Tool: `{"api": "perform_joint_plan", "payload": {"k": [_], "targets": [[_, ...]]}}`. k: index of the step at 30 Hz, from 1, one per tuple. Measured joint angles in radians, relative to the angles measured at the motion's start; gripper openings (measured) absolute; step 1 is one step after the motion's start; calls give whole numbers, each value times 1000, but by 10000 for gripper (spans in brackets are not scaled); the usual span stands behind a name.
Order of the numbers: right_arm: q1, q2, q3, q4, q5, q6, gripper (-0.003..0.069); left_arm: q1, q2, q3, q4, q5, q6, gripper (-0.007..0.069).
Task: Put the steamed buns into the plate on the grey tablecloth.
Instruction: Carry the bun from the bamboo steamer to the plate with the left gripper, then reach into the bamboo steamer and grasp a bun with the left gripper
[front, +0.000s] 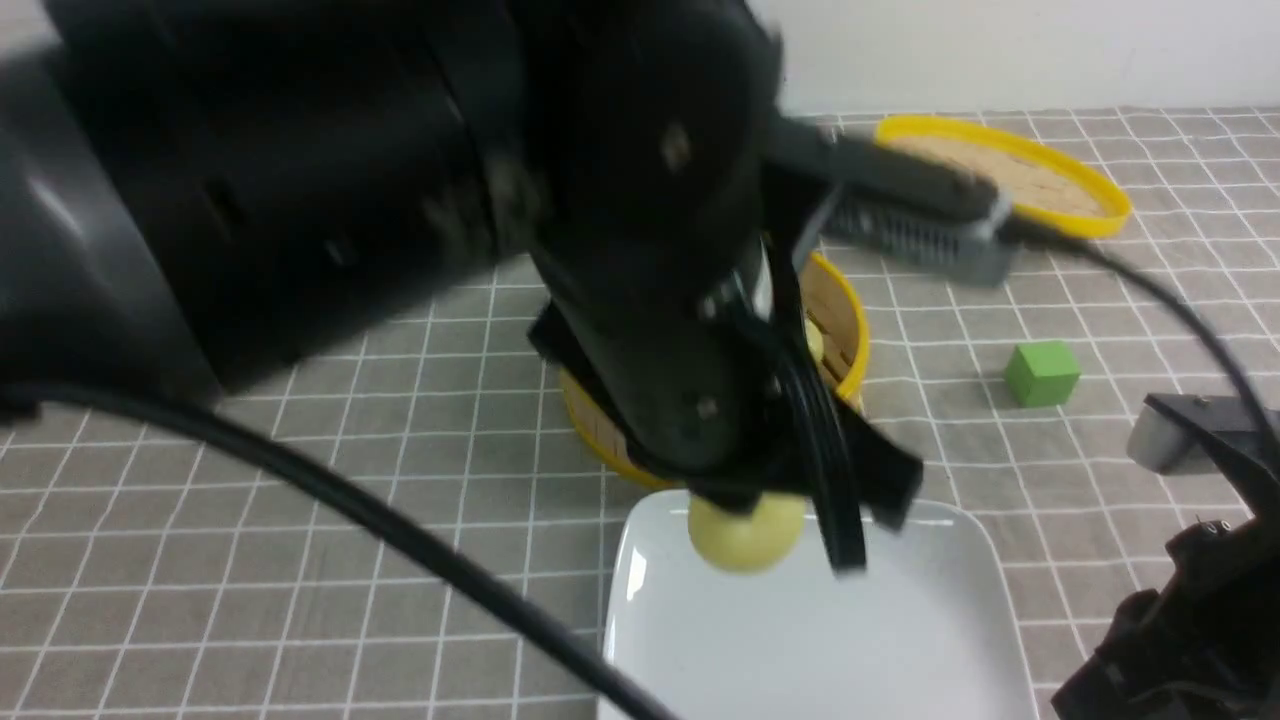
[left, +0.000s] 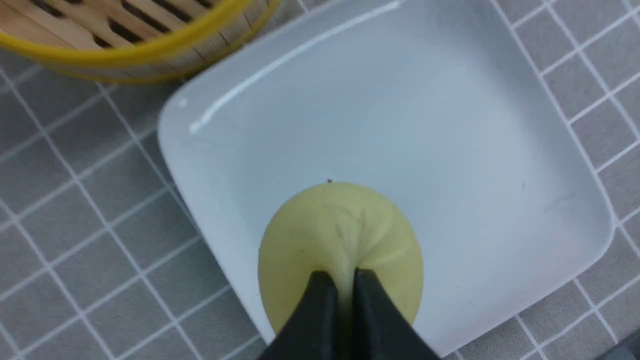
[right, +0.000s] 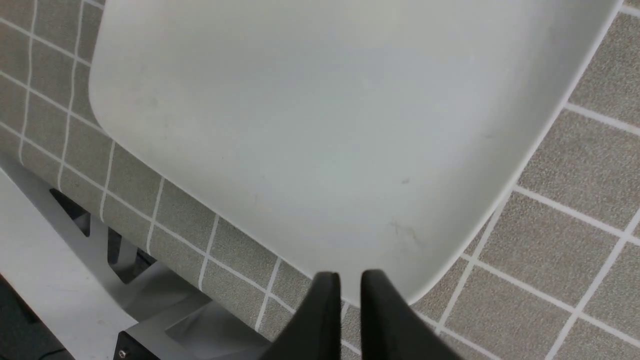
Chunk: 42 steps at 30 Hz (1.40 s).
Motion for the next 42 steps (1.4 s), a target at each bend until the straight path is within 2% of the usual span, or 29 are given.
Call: {"api": "perform_joint_plan", "payload": {"k": [7,17,21,27,28,31,34,39,42], "targets": [[0,0,0,-4,0,0,97,26,4,296,-11,-241,-168,23],[0,0,0,-4,0,0,108,48,5,351,-43,-412,-208,38],[1,0,0,-3,0,0,113,48,30,351,-55,-420,-209,84],[1,0,0,-5,0,-1,120,48,112,351,-58,-421,-212,264],[1,0,0,-4,0,-1,120,48,113,342,-58,-420,-213,302],[1,0,0,-4,1,-1,121,54,96,298,-30,-415,-214,349],[1,0,0,-3,2,-1,124,84,75,226,7,-385,-214,372],[1,0,0,-4,2,-1,128,237,95,22,40,-272,-210,377],[1,0,0,-4,3,-1,132,342,168,-133,20,-231,-163,377]]}}
